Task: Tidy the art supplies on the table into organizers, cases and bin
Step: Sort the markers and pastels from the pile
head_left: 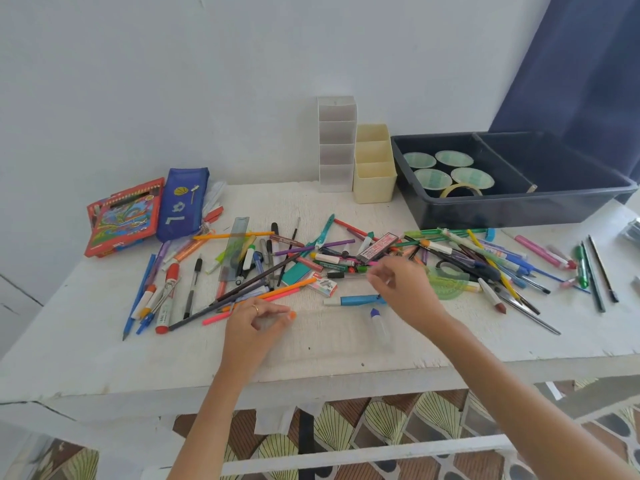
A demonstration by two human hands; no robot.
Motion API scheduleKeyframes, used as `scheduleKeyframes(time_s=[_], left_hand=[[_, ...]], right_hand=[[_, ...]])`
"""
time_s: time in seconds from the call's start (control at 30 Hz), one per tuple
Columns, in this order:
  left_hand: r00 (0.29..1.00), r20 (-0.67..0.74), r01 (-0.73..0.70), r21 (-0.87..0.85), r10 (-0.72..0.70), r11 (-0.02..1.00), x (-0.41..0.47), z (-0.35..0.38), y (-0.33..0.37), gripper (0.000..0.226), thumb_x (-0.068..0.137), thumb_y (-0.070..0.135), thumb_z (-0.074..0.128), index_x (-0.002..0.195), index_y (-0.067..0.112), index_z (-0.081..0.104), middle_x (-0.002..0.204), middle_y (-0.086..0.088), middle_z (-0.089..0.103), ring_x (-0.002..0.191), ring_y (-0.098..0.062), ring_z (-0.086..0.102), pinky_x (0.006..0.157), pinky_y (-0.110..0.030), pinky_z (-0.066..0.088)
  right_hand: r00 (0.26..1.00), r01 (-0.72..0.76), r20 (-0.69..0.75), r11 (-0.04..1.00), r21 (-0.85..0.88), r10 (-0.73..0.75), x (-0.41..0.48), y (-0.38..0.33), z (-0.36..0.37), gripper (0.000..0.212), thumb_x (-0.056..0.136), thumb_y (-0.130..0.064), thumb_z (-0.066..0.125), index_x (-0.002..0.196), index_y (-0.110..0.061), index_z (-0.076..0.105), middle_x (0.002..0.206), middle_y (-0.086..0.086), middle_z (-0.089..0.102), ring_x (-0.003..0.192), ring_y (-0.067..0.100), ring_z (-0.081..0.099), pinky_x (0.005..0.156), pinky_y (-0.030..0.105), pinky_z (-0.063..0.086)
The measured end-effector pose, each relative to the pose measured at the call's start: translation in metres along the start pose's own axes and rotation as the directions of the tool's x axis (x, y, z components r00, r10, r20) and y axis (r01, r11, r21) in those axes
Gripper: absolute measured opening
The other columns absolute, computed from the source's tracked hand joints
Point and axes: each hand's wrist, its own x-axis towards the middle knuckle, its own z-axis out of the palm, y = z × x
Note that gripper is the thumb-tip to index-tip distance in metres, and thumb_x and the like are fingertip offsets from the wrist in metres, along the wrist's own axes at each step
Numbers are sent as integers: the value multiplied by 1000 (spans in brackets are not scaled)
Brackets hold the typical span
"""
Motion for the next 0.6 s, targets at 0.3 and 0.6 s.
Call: scheduleKeyframes(time_s=[0.3, 0.6], left_hand=[[998, -42, 44, -14, -45, 999, 2, 0, -4, 10, 75, 30, 77, 83, 30, 73, 91, 13, 61, 89, -6, 51, 68, -15, 38], [997, -57, 46, -39, -49, 998, 3, 1, -7, 13, 74, 32, 77, 85, 29, 73, 92, 15, 62, 92, -4, 52, 73, -18, 39]], right_hand=[[952, 276, 212, 920, -277, -222, 74, -24, 29, 31, 97, -26, 48, 124, -18, 59, 119, 3, 59, 109, 18, 44, 94, 32, 37], [984, 101, 163, 980, -169, -74, 83, -36, 55, 17, 88, -21, 62, 95, -9, 73, 90, 6, 61, 82, 20, 57, 68, 25, 49]])
